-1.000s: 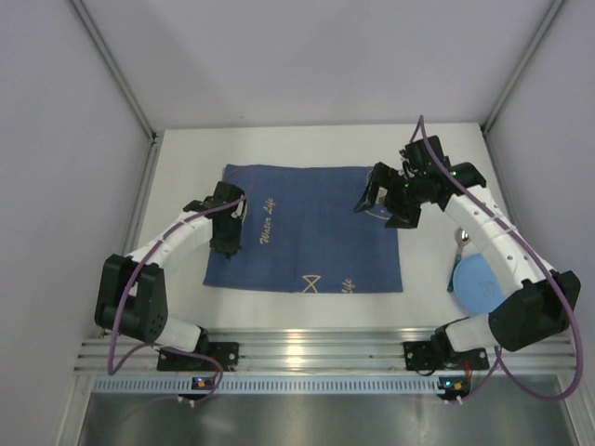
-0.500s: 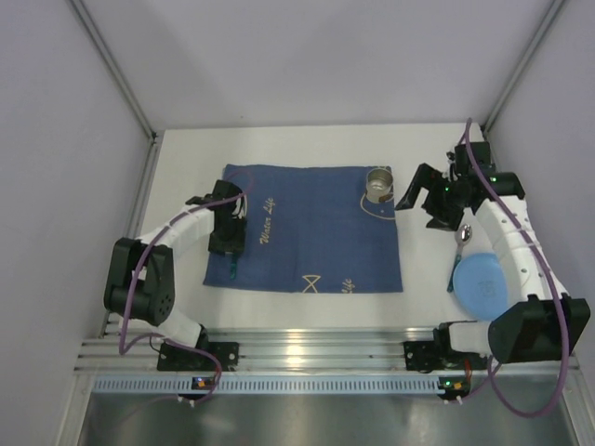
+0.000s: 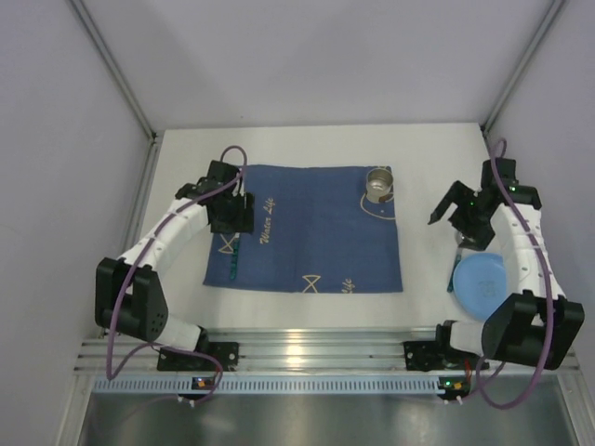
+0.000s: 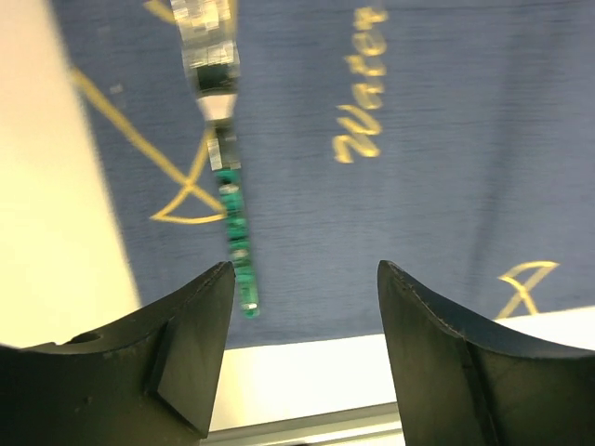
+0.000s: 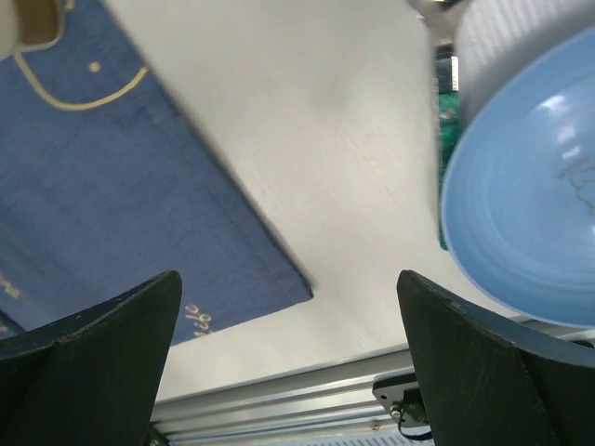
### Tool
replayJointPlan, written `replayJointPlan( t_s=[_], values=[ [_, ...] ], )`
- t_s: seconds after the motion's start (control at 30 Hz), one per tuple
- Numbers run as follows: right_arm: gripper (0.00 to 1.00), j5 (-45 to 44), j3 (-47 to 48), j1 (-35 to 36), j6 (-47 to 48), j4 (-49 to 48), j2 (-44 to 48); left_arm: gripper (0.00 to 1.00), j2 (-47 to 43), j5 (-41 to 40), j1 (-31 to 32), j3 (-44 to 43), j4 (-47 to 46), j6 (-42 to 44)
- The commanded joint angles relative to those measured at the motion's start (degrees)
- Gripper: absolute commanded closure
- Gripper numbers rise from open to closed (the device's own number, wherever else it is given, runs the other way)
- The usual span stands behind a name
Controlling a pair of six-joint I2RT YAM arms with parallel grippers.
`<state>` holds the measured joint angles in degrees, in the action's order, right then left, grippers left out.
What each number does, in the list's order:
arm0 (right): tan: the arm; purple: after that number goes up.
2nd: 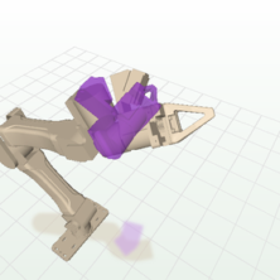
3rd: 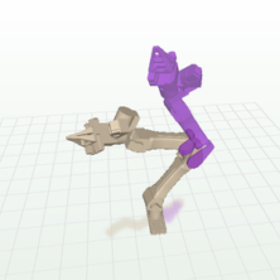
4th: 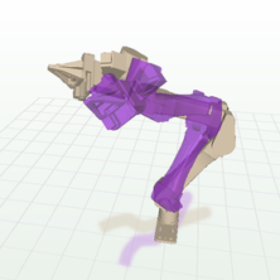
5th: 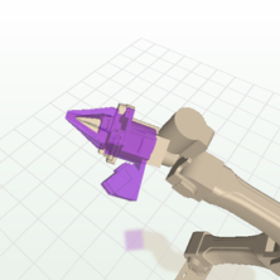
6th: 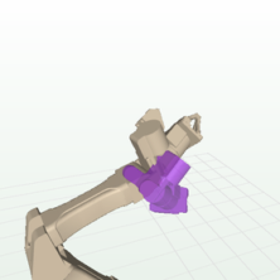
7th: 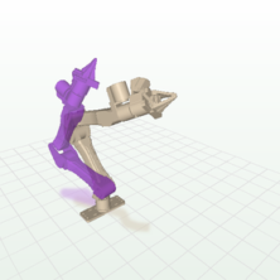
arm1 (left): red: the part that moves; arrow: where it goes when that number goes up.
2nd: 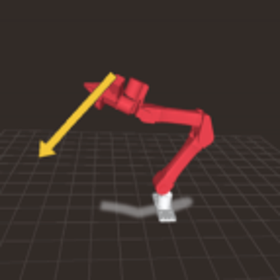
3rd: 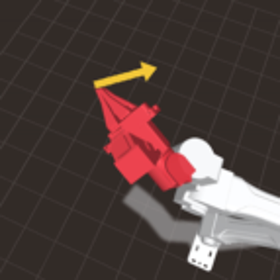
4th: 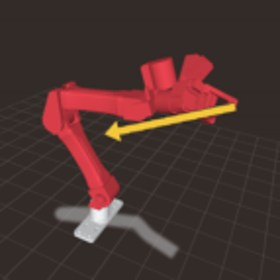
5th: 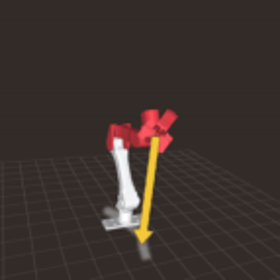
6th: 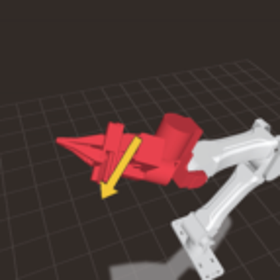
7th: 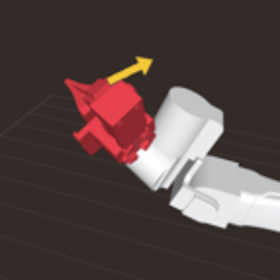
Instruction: Set the dinner table for one person
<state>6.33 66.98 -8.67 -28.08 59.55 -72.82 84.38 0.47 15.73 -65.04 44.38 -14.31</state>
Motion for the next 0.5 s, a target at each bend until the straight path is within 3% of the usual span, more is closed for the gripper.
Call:
replayJointPlan(
  t_s=[0.0,0.17,0.47],
  values=[
    [0.00,-2.89,-2.20,-5.03,-1.10,-1.27,-1.53,0.32,-0.10,5.67,2.72,-1.85,-0.87,-2.22],
    [0.00,-5.01,-0.02,-9.35,1.96,-2.51,-8.72,0.33,2.81,8.75,7.12,-2.29,-1.49,-3.44],
    [0.02,-9.67,6.84,-10.14,3.82,-6.45,-22.26,0.33,-1.68,15.43,7.65,2.72,-6.59,-5.21]
  ],
)
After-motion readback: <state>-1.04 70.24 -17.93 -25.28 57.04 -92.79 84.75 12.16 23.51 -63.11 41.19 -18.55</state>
